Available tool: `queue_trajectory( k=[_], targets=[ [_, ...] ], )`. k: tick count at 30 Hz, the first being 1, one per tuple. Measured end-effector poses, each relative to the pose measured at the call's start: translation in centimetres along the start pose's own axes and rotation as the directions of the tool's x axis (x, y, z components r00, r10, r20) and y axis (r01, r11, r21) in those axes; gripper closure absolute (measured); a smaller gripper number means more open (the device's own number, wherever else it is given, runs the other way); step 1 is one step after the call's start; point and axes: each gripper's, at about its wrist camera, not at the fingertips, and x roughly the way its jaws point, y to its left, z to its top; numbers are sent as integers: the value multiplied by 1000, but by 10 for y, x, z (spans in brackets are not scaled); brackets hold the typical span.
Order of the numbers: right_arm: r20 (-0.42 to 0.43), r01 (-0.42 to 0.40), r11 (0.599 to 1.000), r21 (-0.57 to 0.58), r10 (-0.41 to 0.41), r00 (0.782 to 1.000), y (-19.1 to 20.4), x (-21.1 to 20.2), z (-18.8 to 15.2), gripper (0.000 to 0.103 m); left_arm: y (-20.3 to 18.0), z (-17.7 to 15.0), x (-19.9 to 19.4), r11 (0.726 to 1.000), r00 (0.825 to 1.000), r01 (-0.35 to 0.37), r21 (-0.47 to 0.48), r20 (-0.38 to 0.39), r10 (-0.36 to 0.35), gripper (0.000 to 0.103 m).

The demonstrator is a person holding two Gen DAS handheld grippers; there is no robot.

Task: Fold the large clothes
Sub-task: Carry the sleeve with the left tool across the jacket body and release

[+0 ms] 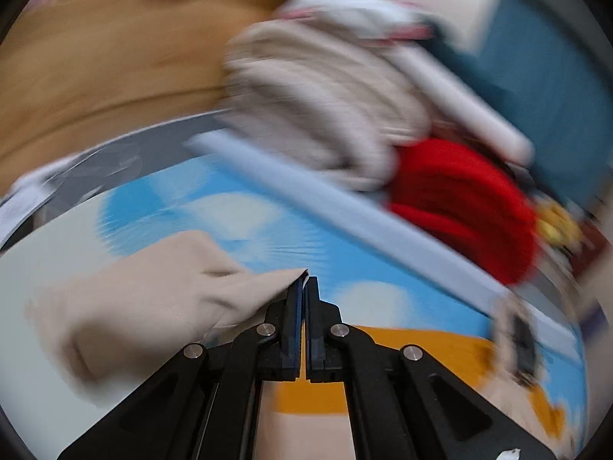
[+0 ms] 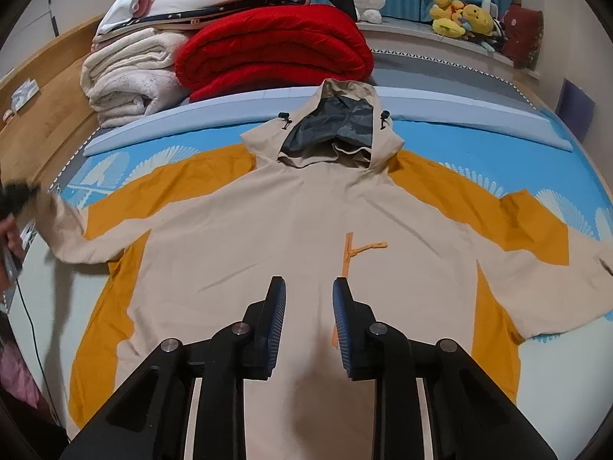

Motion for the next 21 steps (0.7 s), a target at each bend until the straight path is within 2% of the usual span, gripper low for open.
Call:
queue_trajectory(
  k=[2, 4, 5, 7, 8, 10, 11, 12, 13, 15, 16, 17, 19, 21],
  targets=[
    [-5, -4, 1000, 3, 4, 1000, -2, -3, -1, 76, -62, -13, -15, 988, 993, 118, 101, -17, -117, 103],
    [-11, -12, 1000, 9, 12, 1000, -4, -4, -2, 76, -122, -34, -27, 955, 973, 231, 188, -63, -223, 103],
    [-16, -12, 1000, 16, 13, 1000, -6, -5, -2, 75, -150, -48, -31, 932, 955, 293, 214, -102, -277, 103],
    [-25, -18, 999, 28, 19, 1000, -9, -5, -3, 74, -204, -84, -34, 876, 912, 401, 270, -207, -354, 103],
    [-28, -23, 999, 35, 24, 999, -11, -6, -3, 72, -219, -97, -34, 858, 896, 430, 281, -245, -369, 103],
    [-27, -23, 999, 44, 25, 999, -14, -7, -3, 70, -249, -134, -30, 819, 838, 506, 270, -378, -393, 99],
    [-29, -22, 999, 48, 24, 999, -16, -7, -3, 69, -262, -155, -24, 800, 790, 540, 260, -485, -375, 90],
    [-29, -22, 998, 54, 23, 999, -18, -8, -2, 69, -270, -167, -25, 797, 769, 545, 260, -535, -351, 88],
    [-30, -23, 998, 63, 25, 999, -20, -8, -2, 69, -271, -174, -29, 802, 765, 535, 266, -555, -326, 88],
    [-28, -35, 995, 91, 38, 999, -25, -10, 0, 69, -261, -167, -43, 838, 798, 473, 272, -536, -276, 88],
    [-23, -44, 993, 105, 47, 999, -27, -11, 2, 69, -253, -158, -49, 862, 817, 434, 263, -519, -253, 88],
    [-17, -51, 992, 113, 53, 998, -27, -13, 2, 69, -243, -145, -58, 891, 844, 376, 253, -492, -216, 88],
    [-6, -58, 993, 107, 59, 998, -24, -15, 3, 70, -226, -129, -71, 927, 884, 289, 239, -439, -162, 88],
    [17, -62, 994, 91, 60, 998, -18, -17, 4, 76, -209, -120, -80, 951, 924, 197, 238, -369, -99, 85]
  ],
)
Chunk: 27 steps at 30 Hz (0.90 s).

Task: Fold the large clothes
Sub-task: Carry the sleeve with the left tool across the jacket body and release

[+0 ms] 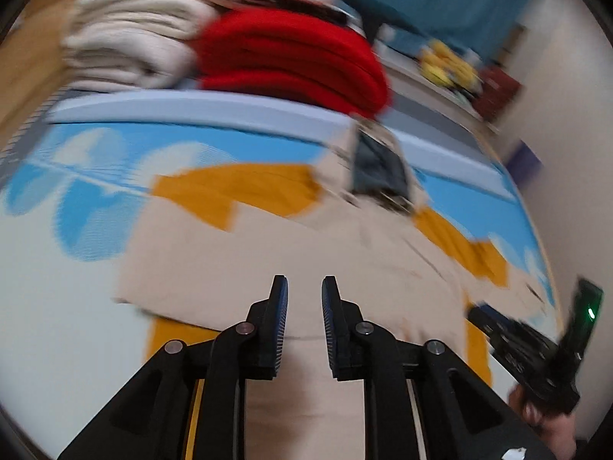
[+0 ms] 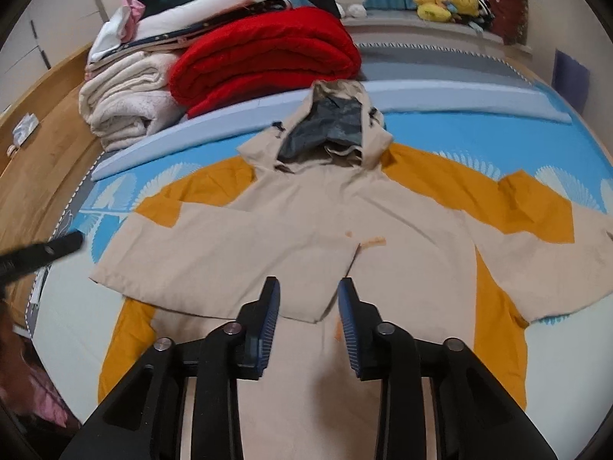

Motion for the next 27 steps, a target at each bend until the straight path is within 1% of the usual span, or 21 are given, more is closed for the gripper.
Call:
queue_trajectory(
  k=[2, 3, 4, 5, 6, 7, 8, 10, 11, 14, 15, 17, 19, 22, 24, 27],
  targets=[
    [0, -13, 1000, -16, 13, 1000, 9, 3, -1, 77, 7, -7, 4, 996, 995, -88, 26, 53, 87, 85],
    [-10, -21, 1000, -14, 20, 1000, 10, 5, -1, 77, 8, -14, 13, 986, 987, -156, 62, 46, 153, 85],
    [-26, -29, 1000, -2, 29, 999, 11, 9, -3, 77, 9, -17, 28, 972, 977, -214, 95, -5, 215, 86],
    [-43, -34, 999, 17, 35, 998, 10, 15, -5, 76, 12, -18, 36, 971, 974, -217, 104, -39, 222, 86],
    [-58, -33, 999, 29, 35, 998, 7, 20, -6, 75, 11, -17, 43, 978, 980, -182, 97, -63, 189, 86],
    [-84, -26, 999, 45, 30, 996, 4, 28, -9, 71, 8, -14, 47, 983, 985, -153, 100, -69, 160, 85],
    [-108, -19, 998, 63, 26, 994, 0, 37, -11, 66, 3, -13, 51, 981, 985, -154, 116, -65, 162, 83],
    [-135, -13, 996, 91, 25, 991, -8, 50, -13, 61, -4, -11, 57, 966, 977, -200, 161, -43, 209, 83],
    [-150, -8, 994, 111, 25, 988, -13, 60, -13, 59, -6, -9, 60, 963, 974, -212, 165, -43, 222, 83],
    [-184, 4, 991, 134, 21, 983, -21, 82, -14, 59, -10, -11, 62, 976, 981, -173, 136, -69, 183, 83],
    [-193, 7, 990, 138, 20, 981, -22, 88, -15, 59, -12, -11, 62, 976, 981, -170, 134, -73, 181, 83],
    [-211, 10, 989, 147, 21, 977, -25, 102, -15, 58, -19, -10, 62, 975, 981, -170, 144, -67, 181, 83],
    [-232, 7, 988, 157, 30, 972, -25, 115, -17, 58, -24, -6, 62, 969, 981, -174, 174, -50, 185, 81],
    [-269, -5, 985, 174, 52, 962, -25, 131, -23, 58, -25, 1, 61, 955, 975, -213, 205, -14, 220, 80],
    [-294, -13, 981, 194, 71, 953, -25, 140, -27, 58, -22, 3, 62, 954, 973, -221, 202, -15, 229, 80],
    [-317, -12, 973, 229, 86, 944, -25, 150, -30, 58, -18, 6, 64, 960, 976, -205, 189, -33, 214, 80]
  ],
)
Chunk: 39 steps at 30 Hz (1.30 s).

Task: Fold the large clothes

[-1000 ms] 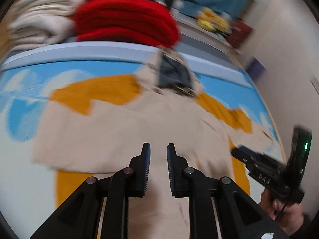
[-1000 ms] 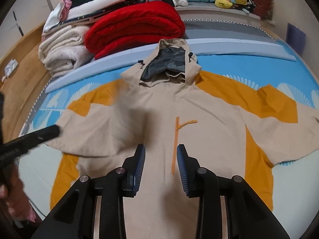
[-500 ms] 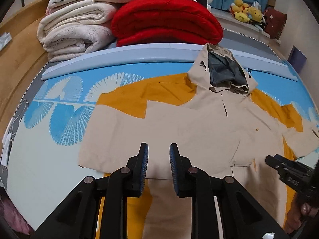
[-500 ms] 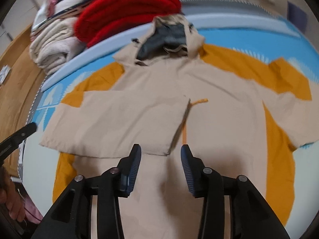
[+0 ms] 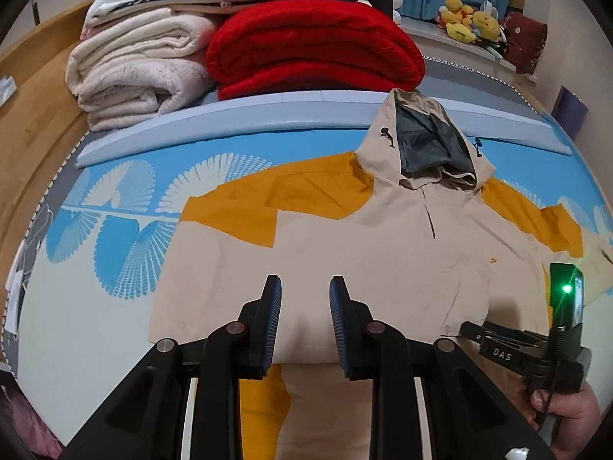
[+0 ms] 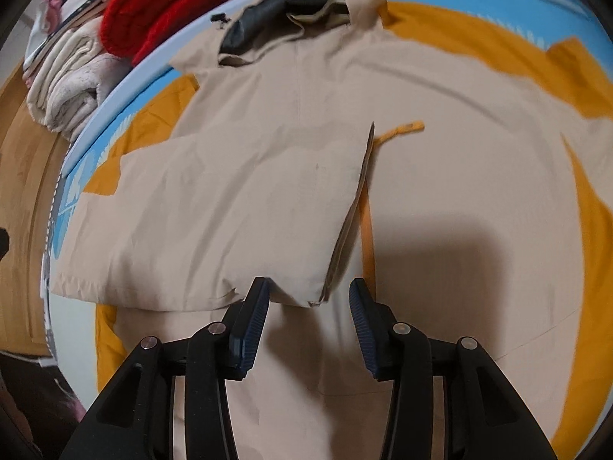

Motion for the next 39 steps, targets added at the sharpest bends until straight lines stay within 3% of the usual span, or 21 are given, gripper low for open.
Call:
queue_trajectory(
  k=[4, 8, 15, 18, 23, 25, 28, 33, 37, 39],
  targets=[
    [7, 6, 1000, 23, -6, 1000, 3, 4, 1, 59, 1, 2, 0, 1000, 1000, 5, 3, 3, -5, 80],
    [50, 33, 999, -16, -32, 998, 15, 1, 2, 90, 1, 2, 0, 1000, 1000, 9, 3, 3, -9, 80],
    [173, 33, 997, -73, -20, 985, 28, -34, 9, 95, -3, 3, 0, 1000, 1000, 19, -2, 3, -19, 80],
    [271, 43, 993, -107, -13, 963, 33, -65, 14, 96, -5, 3, 0, 1000, 1000, 24, 1, 6, -24, 80],
    [463, 97, 984, -148, -17, 886, 32, -122, 22, 96, -9, 1, 3, 1000, 1000, 24, 13, -2, -24, 80],
    [499, 119, 984, -134, -37, 866, 22, -136, 26, 96, -10, 1, 4, 1000, 1000, 21, 17, -5, -21, 80],
    [489, 190, 979, -74, -130, 863, -1, -138, 37, 97, -11, 1, 5, 1000, 1000, 23, 15, -9, -22, 80],
    [362, 259, 962, 91, -274, 891, -52, -116, 46, 97, -14, 0, 7, 999, 999, 29, 22, -16, -28, 80],
    [369, 261, 959, 108, -283, 886, -60, -120, 42, 97, -14, 1, 9, 999, 999, 41, 18, -25, -40, 80],
    [423, 249, 964, 90, -263, 867, -54, -132, 42, 97, -10, 1, 9, 999, 999, 41, 10, -26, -40, 80]
  ],
)
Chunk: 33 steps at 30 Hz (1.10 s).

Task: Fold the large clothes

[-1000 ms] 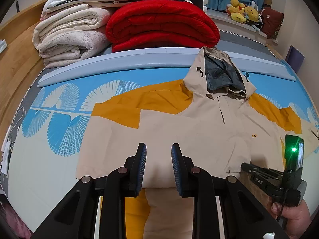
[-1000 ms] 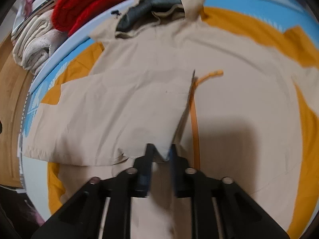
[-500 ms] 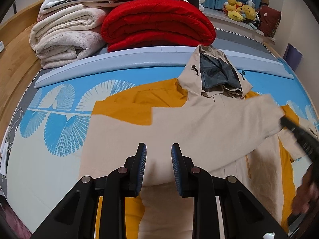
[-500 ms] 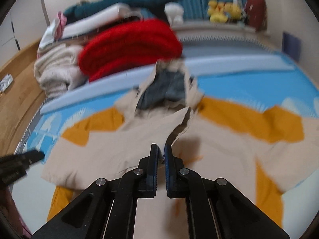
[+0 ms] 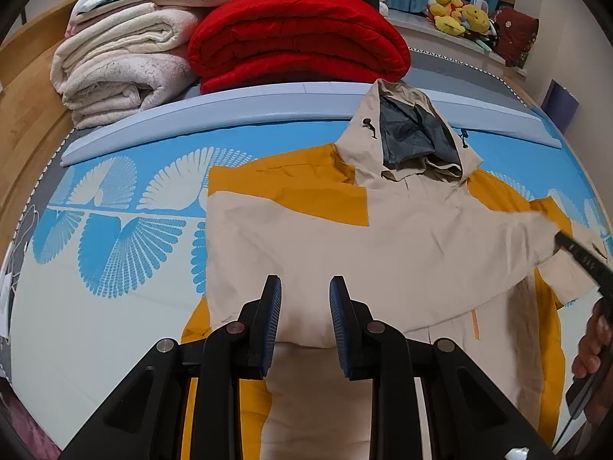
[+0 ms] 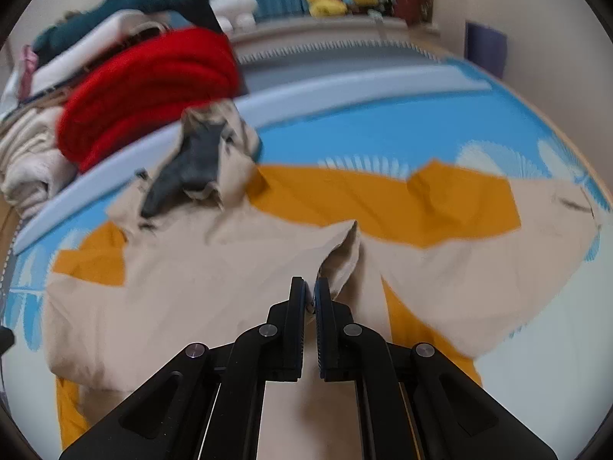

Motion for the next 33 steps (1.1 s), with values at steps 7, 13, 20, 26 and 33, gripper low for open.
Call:
queue_trajectory(
  k=[7, 13, 20, 26, 33],
  targets=[
    [104, 46, 999, 4, -46, 994, -3, -18, 14, 97, 45, 8, 2, 993, 1000, 17, -115, -18, -19, 80],
    [72, 161, 982, 100, -168, 983, -31, -14, 19, 92, 127, 14, 6, 949, 999, -48, -312, -36, 39, 80],
    [-85, 33, 980, 196, -17, 996, -53, 21, 9, 71, 142, 1, 28, 922, 993, 4, -387, -104, -48, 80],
    [-333, 69, 947, 313, 42, 942, -79, 80, -31, 69, 121, 0, 36, 938, 989, 21, -347, -129, -70, 80],
    [-347, 58, 896, 440, 110, 931, -109, 95, -40, 65, 105, -3, 48, 951, 985, 27, -307, -156, -79, 80]
  ],
)
